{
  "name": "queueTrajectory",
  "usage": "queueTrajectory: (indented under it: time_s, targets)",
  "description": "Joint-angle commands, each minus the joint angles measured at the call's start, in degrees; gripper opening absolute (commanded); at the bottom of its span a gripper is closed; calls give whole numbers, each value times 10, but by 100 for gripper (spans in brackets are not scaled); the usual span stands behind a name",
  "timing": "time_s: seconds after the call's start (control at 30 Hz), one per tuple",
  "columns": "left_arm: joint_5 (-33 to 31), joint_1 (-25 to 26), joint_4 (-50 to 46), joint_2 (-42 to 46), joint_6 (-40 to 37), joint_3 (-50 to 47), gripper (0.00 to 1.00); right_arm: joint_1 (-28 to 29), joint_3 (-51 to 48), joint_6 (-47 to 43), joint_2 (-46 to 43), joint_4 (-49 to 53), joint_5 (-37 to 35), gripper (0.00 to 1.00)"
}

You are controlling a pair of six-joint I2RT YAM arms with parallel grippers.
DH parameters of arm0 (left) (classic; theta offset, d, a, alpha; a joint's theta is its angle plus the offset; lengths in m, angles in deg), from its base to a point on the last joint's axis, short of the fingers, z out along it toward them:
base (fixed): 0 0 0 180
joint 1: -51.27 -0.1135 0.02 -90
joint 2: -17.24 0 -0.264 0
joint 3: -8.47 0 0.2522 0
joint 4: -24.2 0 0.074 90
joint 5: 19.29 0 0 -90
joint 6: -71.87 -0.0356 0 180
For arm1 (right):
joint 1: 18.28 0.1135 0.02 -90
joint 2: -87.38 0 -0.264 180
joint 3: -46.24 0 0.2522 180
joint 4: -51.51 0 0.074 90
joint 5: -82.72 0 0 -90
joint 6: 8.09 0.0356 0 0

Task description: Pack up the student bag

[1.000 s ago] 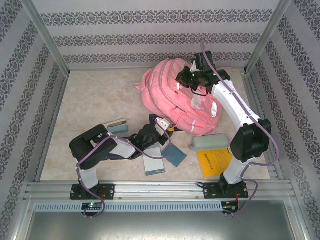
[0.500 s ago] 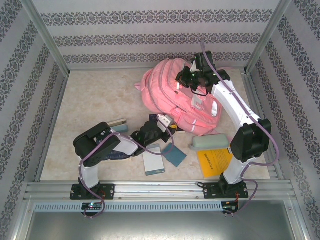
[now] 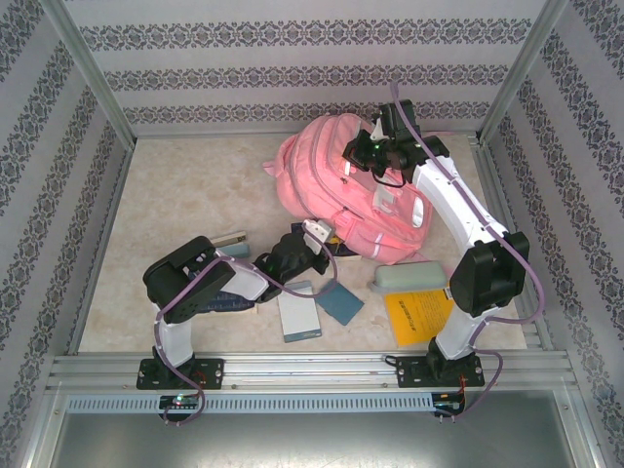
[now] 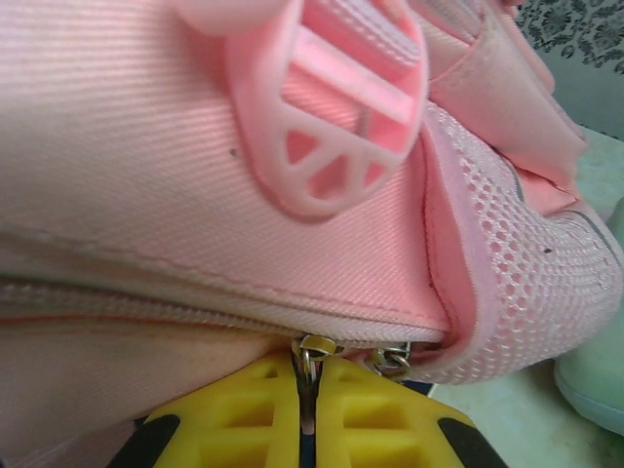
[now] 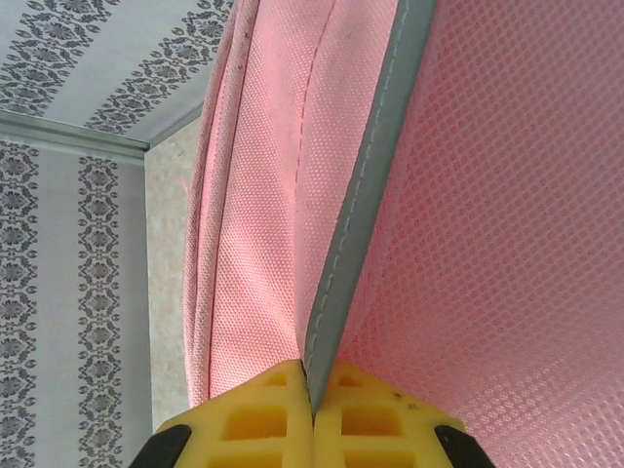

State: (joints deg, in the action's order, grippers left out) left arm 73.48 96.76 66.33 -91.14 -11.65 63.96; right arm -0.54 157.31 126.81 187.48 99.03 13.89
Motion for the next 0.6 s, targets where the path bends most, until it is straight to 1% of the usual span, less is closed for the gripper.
queueTrajectory:
  time_s: [0.0,0.57]
  targets:
    - [-21,-15,5,30,7,-12,6,11,19,-30,-38,-21,-9,0]
    - [-8,-57,-21,103,39,-39,2,35,40,-120,-22,33,-82,0]
